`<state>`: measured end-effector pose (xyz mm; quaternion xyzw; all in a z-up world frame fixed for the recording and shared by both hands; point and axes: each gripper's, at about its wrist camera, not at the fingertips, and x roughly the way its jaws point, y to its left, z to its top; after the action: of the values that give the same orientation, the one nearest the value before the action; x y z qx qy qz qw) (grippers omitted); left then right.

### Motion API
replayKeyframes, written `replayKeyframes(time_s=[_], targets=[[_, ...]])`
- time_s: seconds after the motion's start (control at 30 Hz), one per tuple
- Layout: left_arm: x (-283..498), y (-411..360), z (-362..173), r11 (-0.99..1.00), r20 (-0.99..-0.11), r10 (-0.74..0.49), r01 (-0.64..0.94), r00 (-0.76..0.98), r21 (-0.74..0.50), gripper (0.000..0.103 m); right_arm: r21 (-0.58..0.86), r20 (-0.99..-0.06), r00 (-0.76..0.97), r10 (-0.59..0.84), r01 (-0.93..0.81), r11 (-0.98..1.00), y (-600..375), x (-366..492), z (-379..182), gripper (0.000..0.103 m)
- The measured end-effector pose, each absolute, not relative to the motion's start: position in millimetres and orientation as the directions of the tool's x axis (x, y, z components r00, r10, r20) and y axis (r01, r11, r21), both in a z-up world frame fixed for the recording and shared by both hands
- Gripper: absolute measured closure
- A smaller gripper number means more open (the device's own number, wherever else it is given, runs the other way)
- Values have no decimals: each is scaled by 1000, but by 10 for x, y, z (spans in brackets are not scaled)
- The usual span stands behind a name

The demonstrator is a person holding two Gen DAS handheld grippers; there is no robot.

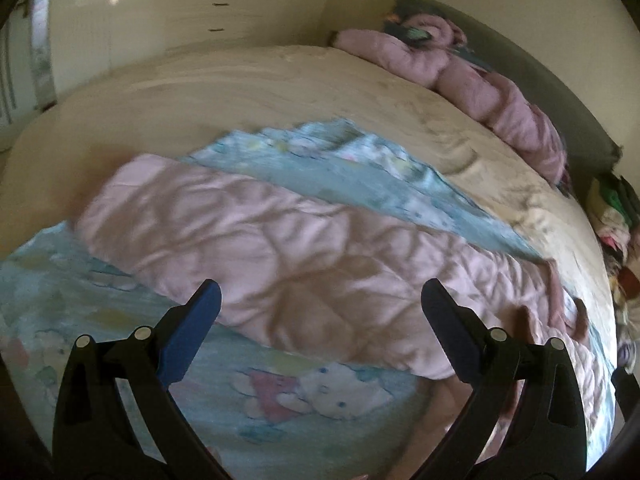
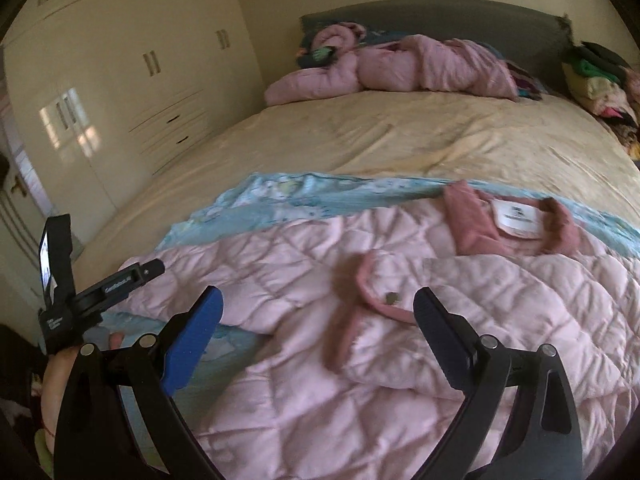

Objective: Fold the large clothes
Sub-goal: 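Move the left gripper to the cuff of the other sleeve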

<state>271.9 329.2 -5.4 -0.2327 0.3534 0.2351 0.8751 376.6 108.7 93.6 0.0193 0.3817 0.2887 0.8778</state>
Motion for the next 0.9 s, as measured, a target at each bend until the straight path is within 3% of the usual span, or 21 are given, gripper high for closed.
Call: replayKeyframes(time_s=[0.47, 0.9], targets=[[2476, 3982, -375, 617, -788, 285, -734, 545, -285, 9, 232, -694, 380, 611, -686, 690, 1996, 3481, 758, 7], [2500, 4361, -930, 519, -837, 231, -790, 497, -326, 9, 338, -711, 318, 627, -628, 701, 1916, 3518, 502, 7]])
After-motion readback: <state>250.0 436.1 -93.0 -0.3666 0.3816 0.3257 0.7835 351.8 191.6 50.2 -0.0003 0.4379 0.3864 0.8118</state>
